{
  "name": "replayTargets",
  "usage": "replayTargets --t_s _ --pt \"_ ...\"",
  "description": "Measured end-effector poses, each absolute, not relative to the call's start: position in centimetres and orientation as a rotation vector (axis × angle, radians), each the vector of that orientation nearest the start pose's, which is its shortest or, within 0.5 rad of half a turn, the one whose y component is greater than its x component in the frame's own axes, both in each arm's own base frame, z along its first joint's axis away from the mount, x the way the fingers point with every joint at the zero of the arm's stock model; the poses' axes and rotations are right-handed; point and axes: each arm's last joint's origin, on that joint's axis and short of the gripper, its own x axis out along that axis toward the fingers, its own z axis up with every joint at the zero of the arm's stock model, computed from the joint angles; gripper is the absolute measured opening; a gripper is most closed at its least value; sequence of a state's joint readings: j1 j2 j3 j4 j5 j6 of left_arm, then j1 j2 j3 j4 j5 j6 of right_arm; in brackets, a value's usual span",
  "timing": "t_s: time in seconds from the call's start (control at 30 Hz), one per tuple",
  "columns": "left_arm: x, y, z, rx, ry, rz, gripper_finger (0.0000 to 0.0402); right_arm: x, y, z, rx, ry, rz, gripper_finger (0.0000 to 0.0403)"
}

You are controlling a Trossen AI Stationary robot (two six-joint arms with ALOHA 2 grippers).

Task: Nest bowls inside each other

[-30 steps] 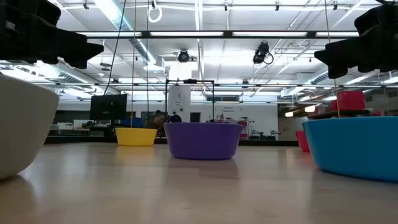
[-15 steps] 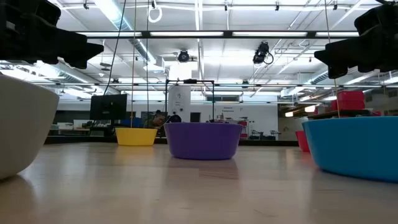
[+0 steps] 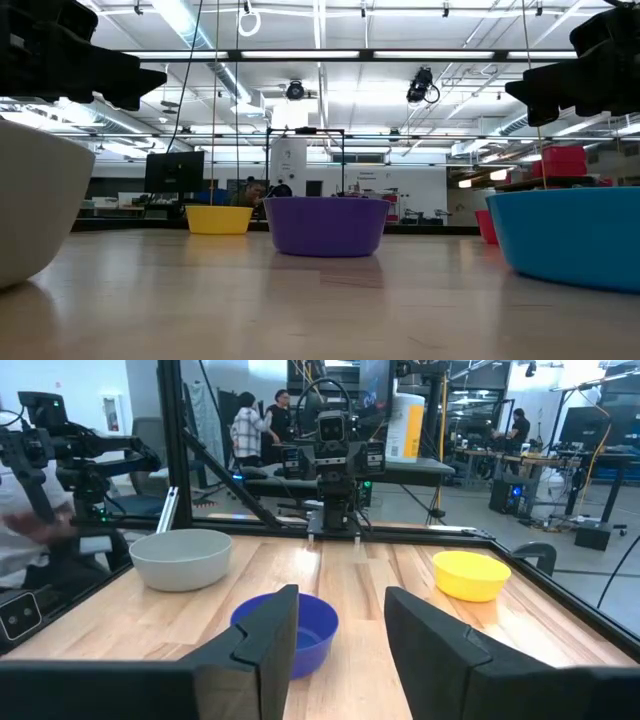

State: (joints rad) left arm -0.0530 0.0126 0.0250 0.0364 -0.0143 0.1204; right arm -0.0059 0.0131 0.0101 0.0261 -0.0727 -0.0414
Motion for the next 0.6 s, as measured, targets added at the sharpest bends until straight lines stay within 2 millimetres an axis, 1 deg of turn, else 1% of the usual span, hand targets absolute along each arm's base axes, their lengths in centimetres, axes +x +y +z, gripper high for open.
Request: replayTargets --t_s 0.6 --pt "9.67 -0.47 17.51 0.11 -0.056 -0.035 0.025 9.78 0.16 16.84 -0.042 -0.024 0.067 0.0159"
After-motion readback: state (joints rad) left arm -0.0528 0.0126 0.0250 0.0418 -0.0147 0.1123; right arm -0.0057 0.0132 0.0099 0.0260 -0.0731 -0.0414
